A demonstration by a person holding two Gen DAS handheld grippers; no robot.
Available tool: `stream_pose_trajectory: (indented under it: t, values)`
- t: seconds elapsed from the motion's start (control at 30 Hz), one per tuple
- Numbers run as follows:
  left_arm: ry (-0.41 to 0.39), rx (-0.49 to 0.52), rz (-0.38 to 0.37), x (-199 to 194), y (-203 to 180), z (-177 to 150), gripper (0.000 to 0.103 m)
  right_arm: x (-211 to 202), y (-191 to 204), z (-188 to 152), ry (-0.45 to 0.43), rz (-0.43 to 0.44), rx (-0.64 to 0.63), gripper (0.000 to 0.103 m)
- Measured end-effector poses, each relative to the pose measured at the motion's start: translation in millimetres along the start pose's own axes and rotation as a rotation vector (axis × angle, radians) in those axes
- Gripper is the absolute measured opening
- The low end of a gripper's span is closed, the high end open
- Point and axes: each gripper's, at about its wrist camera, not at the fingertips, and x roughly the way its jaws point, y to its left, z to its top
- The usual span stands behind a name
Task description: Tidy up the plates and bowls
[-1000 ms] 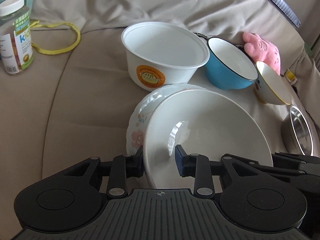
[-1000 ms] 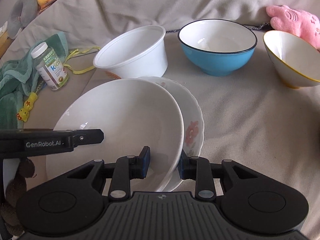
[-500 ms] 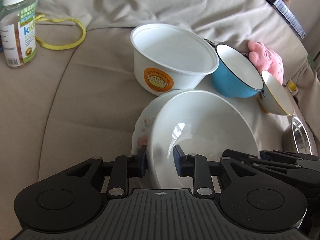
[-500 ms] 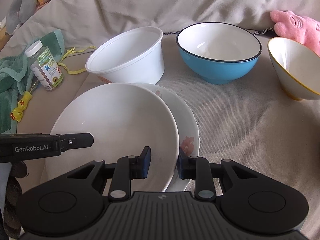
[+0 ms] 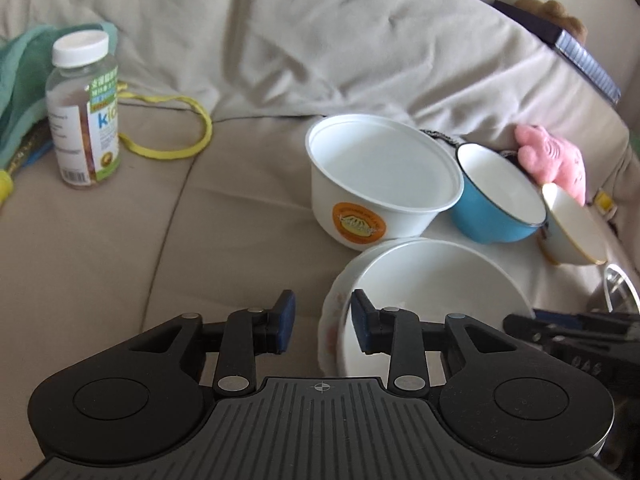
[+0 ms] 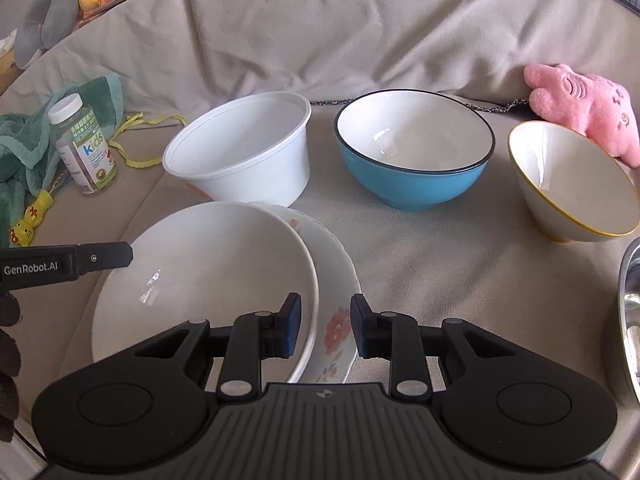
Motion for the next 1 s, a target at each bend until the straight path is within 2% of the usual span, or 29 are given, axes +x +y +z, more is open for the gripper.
stream_pose_trajectory:
  t: [0.17,0.3,0.47,0.57,0.73,0.77,0.9,1.0]
  values:
    - [0.046,0.027,0.009,10.0,-1.9,-3.4,0.036,-2.4,-15.6,-5.5,0.011,0.036,0.055,0.045]
    - [0.075,-0.073,-0.052,13.6,13.6,-3.3,0.034,-7.0,-33.0,-8.5,0.017,0.092,0.137,0.053]
    - [0.069,-0.221,-0.149,11.4,34.5,0.1,0.034,-5.5,-39.2,-5.1,0.033,0.122,0.198,0.053]
    - [0.089,-0.204,-0.154,15.9,30.7,-0.9,0.034,-0.4,-35.1,-5.9,0.049,0.122,0.195,0.053]
    - [0.164,-0.138,-0.1,32.6,18.1,-8.7,0.035,15.6,-32.9,-14.4,0.099,0.145,0.227,0.053]
    - [0.171,-0.139,-0.098,35.2,18.8,-9.7,0.04,18.9,-32.7,-15.8,0.11,0.149,0.233,0.053]
    - [0.196,-0.157,-0.133,41.5,21.1,-12.1,0.038,29.4,-33.7,-19.0,0.139,0.18,0.27,0.053]
    - [0.24,-0.198,-0.192,47.9,23.2,-13.6,0.037,33.4,-35.8,-17.3,0.145,0.22,0.289,0.053]
